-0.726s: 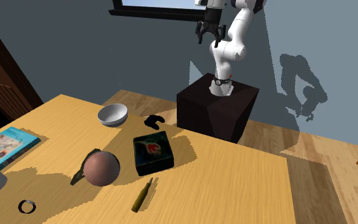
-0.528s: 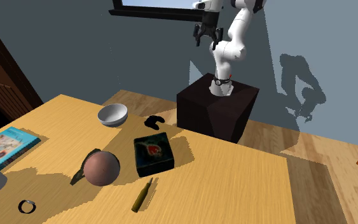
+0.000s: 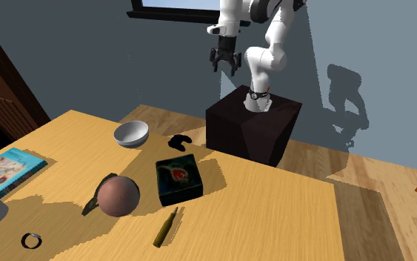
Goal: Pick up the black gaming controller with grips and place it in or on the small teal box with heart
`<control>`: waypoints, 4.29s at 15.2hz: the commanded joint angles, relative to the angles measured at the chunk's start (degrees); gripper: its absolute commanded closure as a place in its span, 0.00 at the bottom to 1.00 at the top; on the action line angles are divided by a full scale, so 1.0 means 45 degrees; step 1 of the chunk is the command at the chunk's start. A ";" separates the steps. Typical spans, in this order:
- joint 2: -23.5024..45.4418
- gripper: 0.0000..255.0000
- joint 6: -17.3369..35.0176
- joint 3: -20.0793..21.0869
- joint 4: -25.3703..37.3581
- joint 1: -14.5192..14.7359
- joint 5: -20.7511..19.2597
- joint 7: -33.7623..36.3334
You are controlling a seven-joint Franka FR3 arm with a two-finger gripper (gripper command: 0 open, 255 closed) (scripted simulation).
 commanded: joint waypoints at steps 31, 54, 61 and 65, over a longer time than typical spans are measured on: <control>1.4467 0.00 0.8815 -0.1965 0.4925 -0.1099 0.7202 -1.0724; 1.5214 1.00 0.9276 -0.1610 0.5206 -0.1286 0.7635 -1.1032; 1.6766 0.00 0.4478 -0.1727 0.9418 -0.2429 0.6855 -1.0858; 1.7230 0.00 0.4910 -0.1564 0.9457 -0.2428 0.7059 -1.0974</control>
